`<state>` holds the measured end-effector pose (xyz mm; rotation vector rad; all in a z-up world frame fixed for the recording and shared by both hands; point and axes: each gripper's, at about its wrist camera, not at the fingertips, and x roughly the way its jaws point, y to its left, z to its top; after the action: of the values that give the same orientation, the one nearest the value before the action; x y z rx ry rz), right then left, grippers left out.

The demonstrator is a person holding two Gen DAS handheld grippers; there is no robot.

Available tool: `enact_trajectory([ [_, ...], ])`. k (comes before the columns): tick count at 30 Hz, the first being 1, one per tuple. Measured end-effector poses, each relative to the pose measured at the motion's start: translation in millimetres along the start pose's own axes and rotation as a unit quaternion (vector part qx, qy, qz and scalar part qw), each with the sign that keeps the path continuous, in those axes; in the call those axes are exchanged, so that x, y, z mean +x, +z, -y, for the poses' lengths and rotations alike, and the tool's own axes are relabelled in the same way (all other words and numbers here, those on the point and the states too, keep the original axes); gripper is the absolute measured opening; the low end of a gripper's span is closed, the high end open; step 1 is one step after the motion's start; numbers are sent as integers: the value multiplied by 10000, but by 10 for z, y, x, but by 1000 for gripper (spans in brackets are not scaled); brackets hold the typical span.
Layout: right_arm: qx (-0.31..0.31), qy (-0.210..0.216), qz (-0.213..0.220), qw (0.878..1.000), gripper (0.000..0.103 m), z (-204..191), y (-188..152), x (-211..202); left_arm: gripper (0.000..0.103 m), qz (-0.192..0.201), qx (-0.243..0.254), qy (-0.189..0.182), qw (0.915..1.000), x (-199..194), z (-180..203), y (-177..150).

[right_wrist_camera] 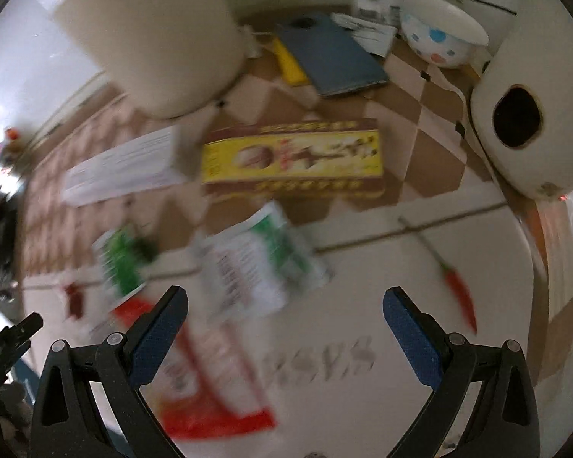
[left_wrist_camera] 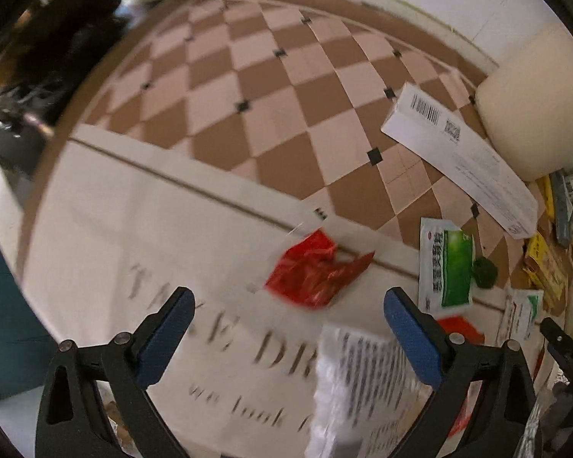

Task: Collect trash
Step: 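Grasp the red wrapper with the left tool while the right tool grasps the white-green sachet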

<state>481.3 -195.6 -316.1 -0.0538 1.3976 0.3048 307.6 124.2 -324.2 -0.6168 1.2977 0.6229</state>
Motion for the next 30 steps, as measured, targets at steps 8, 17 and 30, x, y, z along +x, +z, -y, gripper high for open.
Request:
enact_trajectory([
  [8, -113, -39, -164, 9998, 99, -20, 221, 534, 31, -52, -44, -196, 9998, 251, 100, 152],
  [17, -712, -300, 256, 9967, 16, -292, 128, 452, 17, 213, -2, 66, 9998, 113, 239, 101],
  [30, -399, 530, 756, 9949, 0, -95, -12, -210, 17, 1385, -142, 293, 9898, -1044, 47, -367],
])
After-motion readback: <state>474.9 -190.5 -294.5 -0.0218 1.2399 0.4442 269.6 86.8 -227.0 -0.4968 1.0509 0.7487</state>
